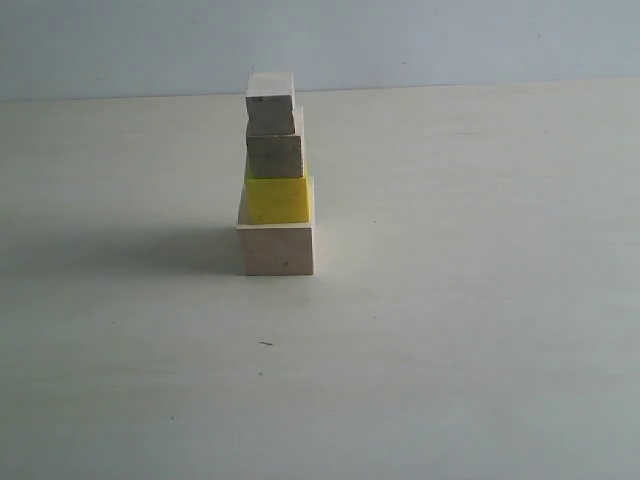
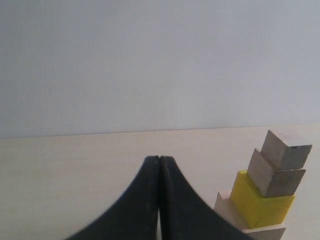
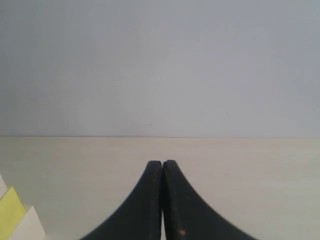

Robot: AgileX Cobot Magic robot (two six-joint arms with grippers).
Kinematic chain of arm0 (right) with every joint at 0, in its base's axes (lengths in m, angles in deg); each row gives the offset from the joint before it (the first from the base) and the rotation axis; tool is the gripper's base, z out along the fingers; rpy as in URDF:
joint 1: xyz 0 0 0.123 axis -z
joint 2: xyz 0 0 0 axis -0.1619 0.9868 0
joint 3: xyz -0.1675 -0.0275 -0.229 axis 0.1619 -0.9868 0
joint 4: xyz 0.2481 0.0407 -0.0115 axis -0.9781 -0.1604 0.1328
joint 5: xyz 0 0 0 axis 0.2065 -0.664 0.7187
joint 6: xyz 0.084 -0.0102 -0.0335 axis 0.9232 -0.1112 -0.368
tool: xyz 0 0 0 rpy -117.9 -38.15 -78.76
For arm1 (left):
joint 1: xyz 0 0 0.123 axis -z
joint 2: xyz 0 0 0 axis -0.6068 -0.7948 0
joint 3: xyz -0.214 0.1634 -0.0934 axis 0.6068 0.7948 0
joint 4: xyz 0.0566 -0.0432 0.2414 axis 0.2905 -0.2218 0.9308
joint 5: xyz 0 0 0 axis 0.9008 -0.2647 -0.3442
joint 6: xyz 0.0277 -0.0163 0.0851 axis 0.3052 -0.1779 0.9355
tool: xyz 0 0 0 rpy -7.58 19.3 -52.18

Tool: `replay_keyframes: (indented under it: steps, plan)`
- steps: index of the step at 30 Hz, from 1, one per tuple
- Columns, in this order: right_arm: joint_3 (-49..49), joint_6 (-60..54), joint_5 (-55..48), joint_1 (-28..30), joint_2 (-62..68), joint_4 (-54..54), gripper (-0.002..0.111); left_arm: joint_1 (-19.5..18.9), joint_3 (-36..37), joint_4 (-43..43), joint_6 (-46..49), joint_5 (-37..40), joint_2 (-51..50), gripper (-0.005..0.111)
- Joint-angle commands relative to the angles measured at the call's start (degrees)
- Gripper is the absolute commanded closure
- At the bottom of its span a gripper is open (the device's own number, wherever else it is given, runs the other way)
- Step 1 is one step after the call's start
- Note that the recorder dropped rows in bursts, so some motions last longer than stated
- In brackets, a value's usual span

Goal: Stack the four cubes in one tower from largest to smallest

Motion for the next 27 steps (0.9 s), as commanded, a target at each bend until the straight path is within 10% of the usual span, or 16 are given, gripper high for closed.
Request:
replay_keyframes:
  steps: [1,17,27]
  plan:
    - [-0.15,0.31,-0.07,0.29,-0.92,0.25,0.108,-0.10,0.25,1.95,-0.03,-1.17,0.39,0.107]
    - [-0.15,0.31,-0.07,0.29,-0.92,0.14,0.108,-0.53,0.51,6.55,2.02,2.24,4.01,0.107]
    - [-0.15,0.35,-0.07,0.29,-0.92,0.14,0.108,-14.80,1.39,9.38,1.49,19.92,22.19,0.107]
